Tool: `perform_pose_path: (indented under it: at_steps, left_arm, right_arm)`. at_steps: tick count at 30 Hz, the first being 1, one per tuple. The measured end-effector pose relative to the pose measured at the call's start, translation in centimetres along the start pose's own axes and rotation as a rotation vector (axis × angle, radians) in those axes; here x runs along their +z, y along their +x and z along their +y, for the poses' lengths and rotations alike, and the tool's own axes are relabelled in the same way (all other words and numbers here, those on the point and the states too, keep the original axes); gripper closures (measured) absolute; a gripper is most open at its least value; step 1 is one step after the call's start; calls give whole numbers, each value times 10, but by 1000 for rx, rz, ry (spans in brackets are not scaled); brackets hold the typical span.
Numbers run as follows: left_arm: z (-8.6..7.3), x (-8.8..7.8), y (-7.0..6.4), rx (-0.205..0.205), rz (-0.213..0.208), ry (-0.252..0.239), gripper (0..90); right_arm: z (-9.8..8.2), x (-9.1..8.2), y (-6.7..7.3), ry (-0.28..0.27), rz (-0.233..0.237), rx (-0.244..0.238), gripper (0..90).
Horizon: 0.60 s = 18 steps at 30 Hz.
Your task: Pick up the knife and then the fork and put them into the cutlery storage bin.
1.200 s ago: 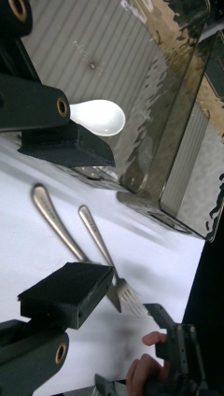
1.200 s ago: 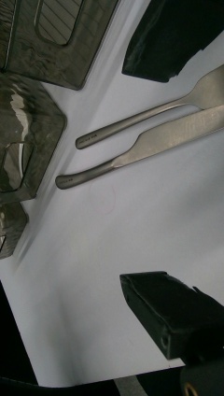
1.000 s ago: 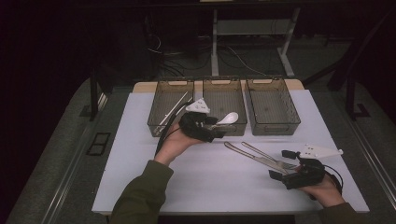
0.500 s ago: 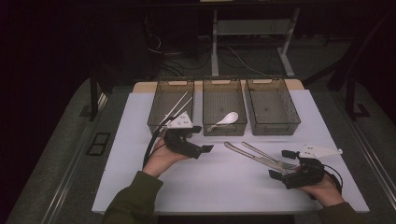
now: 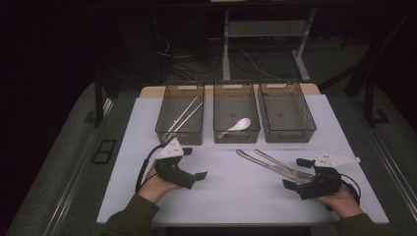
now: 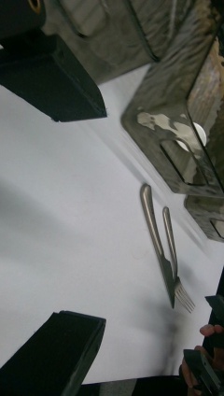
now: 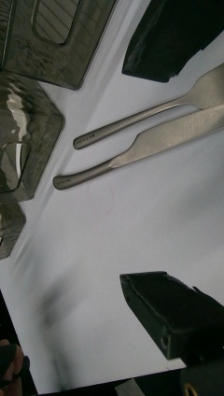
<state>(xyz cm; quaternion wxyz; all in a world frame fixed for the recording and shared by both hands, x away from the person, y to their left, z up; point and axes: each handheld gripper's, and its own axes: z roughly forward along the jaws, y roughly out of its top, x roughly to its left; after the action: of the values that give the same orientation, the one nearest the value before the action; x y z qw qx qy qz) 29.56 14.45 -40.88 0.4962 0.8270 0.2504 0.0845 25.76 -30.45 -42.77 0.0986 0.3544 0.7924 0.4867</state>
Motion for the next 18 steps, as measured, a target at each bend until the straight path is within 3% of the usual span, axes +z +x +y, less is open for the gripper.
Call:
perform_pose_path:
  at_steps: [3,8,11,17,18]
  left_arm:
    - [-8,-6,-1,-12,-11,5,0]
    - [-19,-14,-3,-14,19,-16,0]
    - [-26,-17,-5,-15,6,-1,0]
    - [-27,-15,-3,-16,3,7,0]
    - [-27,-15,-3,-15,2,9,0]
  right_arm:
    - [0,0,0,3,2,0,19]
    - [0,0,0,12,-4,-3,19]
    - [2,-1,0,32,-13,3,44]
    - [9,-2,1,57,-42,-14,63]
    - [12,-3,0,61,-41,-11,103]
